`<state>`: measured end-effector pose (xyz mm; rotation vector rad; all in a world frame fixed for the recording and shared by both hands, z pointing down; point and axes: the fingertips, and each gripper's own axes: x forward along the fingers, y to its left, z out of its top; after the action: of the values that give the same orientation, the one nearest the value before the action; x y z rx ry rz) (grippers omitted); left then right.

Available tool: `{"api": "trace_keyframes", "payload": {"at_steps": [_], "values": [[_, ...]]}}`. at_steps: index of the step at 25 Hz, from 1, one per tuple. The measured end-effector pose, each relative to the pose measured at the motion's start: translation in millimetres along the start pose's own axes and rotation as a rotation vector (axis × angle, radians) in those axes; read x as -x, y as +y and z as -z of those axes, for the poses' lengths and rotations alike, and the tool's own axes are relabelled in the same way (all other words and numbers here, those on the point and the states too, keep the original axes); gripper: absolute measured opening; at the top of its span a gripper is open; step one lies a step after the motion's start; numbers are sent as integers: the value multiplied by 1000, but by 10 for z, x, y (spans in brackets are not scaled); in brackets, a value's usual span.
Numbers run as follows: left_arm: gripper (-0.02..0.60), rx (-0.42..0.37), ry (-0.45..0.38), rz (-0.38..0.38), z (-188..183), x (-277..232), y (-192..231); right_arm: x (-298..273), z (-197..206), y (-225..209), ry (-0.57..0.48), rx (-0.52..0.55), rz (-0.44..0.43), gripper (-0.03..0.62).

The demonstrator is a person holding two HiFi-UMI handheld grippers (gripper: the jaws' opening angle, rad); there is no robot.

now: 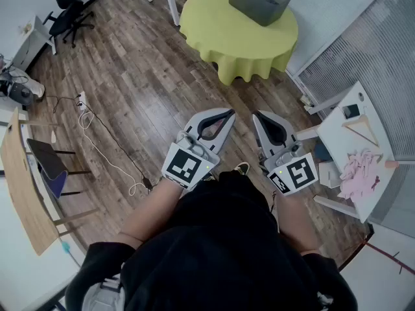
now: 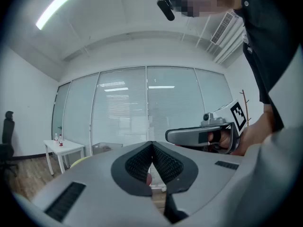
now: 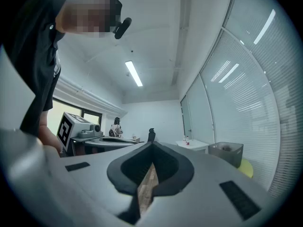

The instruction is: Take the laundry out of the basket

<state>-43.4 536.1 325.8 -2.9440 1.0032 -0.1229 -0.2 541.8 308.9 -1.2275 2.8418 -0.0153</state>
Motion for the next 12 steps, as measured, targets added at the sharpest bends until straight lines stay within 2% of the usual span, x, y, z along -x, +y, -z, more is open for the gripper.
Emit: {"api": "trace_keyframes", "payload": {"at_steps": [12], "values": [[6, 4, -18, -20, -25, 85, 33, 5, -15, 26, 2, -13, 17, 23]]}}
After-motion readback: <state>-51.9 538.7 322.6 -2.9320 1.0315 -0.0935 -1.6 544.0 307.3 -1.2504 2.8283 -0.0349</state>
